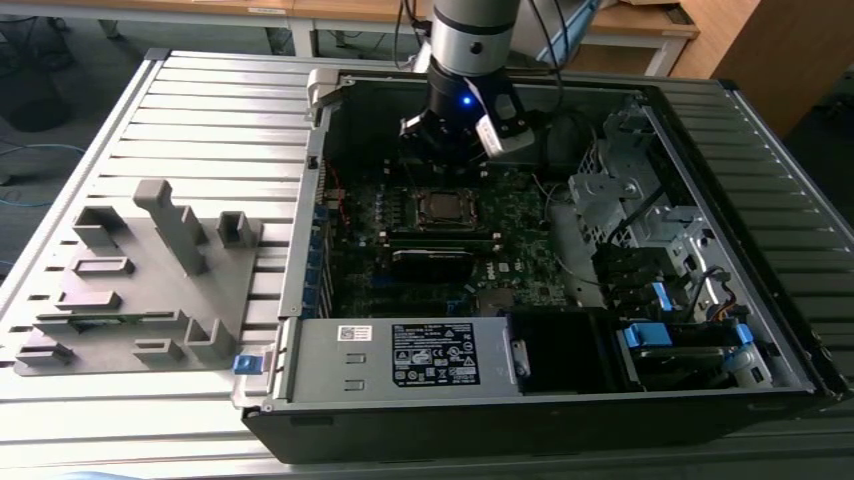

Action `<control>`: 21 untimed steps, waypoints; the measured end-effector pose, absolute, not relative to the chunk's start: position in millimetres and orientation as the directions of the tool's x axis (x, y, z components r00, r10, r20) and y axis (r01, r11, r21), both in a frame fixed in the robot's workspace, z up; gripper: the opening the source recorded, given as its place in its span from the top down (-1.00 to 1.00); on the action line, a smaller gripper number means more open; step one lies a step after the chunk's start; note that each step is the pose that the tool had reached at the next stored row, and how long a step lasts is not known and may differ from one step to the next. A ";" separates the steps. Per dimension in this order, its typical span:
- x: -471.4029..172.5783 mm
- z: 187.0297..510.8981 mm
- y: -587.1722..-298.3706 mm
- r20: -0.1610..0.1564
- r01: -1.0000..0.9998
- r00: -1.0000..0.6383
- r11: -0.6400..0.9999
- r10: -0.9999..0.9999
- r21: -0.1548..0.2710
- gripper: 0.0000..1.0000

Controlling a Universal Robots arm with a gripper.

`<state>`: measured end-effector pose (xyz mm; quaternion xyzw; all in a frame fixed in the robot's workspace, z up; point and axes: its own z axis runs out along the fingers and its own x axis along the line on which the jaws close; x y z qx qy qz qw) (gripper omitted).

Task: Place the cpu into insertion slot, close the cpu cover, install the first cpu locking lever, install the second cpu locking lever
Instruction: 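Install the first cpu locking lever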

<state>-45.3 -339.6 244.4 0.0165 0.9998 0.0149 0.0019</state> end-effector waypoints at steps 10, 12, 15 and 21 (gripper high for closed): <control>-71.0 244.2 -339.5 -0.005 0.033 -0.999 0.999 0.033 0.030 0.79; -74.0 244.2 -339.5 -0.005 0.033 -0.999 0.999 0.033 0.030 0.79; -77.7 244.3 -339.6 -0.005 0.033 -0.999 0.999 0.033 0.030 0.79; -84.9 244.3 -339.5 -0.006 0.033 -0.999 0.999 0.033 0.030 0.79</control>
